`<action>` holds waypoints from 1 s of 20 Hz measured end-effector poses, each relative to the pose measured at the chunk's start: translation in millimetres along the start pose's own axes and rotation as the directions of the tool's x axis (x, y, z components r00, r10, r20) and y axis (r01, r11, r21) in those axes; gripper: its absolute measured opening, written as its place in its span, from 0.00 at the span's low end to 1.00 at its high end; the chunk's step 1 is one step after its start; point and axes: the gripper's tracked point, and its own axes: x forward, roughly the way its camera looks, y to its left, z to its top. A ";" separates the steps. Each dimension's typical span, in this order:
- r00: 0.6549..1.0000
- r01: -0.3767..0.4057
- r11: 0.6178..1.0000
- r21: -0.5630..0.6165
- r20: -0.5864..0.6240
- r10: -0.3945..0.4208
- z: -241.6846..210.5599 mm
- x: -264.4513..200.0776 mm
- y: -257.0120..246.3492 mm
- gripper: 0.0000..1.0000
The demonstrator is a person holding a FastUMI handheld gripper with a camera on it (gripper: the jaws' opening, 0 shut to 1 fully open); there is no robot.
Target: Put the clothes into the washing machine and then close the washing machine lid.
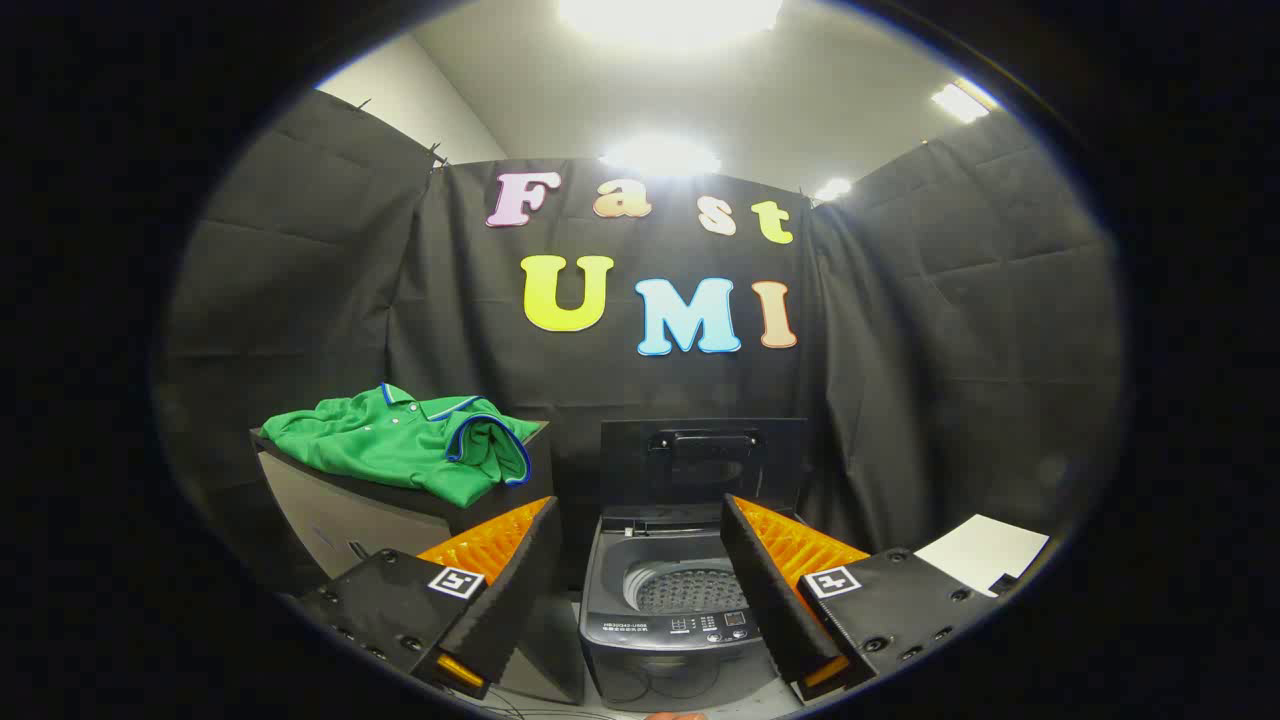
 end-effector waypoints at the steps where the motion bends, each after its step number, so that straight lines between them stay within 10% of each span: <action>1: 1.000 0.003 1.000 -0.002 0.001 -0.003 0.7 -0.1 -1.9 1.00; 20: 1.000 -0.002 1.000 0.001 -0.012 0.002 2.5 -2.6 1.0 1.00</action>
